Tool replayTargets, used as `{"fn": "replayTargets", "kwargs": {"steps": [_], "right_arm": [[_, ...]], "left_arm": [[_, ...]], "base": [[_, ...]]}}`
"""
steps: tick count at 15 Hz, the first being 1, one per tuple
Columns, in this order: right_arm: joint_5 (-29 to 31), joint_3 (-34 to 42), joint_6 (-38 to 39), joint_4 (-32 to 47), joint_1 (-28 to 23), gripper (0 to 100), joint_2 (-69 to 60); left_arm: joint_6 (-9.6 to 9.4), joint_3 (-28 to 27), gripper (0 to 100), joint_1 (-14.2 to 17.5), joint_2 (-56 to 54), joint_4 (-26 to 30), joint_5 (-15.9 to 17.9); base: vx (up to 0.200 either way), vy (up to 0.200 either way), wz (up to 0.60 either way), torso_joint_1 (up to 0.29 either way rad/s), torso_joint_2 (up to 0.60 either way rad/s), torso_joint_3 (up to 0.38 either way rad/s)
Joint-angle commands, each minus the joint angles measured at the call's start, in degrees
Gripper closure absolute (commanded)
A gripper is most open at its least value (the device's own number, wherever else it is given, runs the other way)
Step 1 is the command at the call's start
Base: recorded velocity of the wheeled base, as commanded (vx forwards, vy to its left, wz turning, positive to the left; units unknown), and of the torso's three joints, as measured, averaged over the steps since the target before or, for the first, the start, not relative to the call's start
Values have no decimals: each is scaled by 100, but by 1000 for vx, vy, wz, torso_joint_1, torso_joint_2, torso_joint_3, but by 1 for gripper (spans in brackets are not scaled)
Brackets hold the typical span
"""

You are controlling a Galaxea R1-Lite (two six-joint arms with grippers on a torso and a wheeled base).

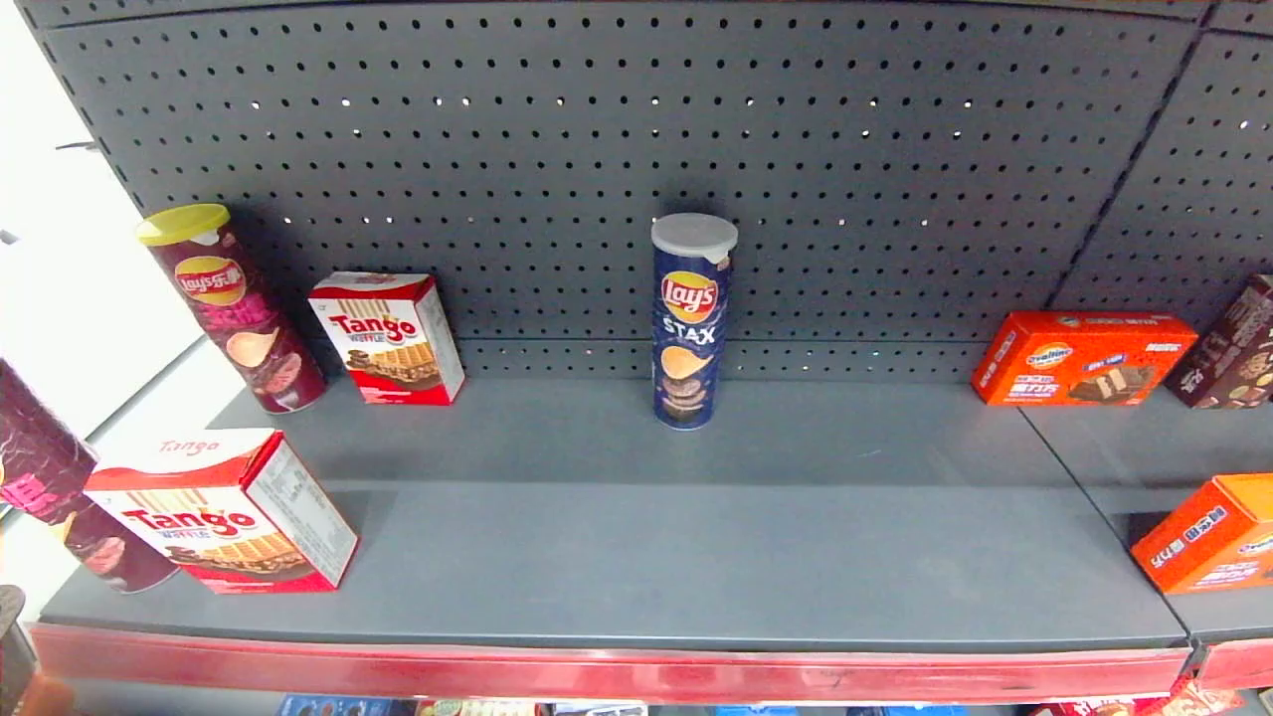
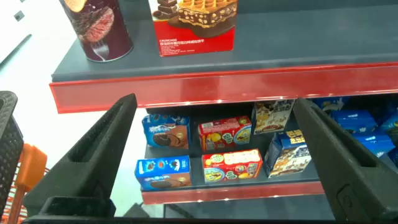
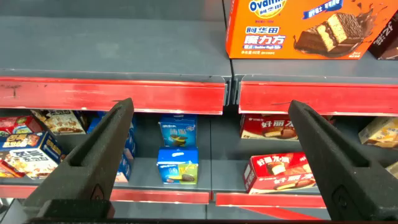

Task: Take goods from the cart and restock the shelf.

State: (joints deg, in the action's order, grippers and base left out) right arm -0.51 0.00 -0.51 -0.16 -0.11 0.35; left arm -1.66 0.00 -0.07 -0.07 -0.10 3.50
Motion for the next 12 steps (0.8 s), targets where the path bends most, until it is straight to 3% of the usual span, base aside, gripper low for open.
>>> {"fn": "replayTargets", "kwargs": {"steps": [1,12], "right_arm": [[-2,0,-2,-2,2,0,0],[-2,0,-10,-2,-7,0,0]], "left_arm": [[-1,0,0,-1,7,1,2],[-1,0,0,-1,7,1,2]], "base": [[0,0,0,0,0,0],[0,0,600,5,4,2]]}}
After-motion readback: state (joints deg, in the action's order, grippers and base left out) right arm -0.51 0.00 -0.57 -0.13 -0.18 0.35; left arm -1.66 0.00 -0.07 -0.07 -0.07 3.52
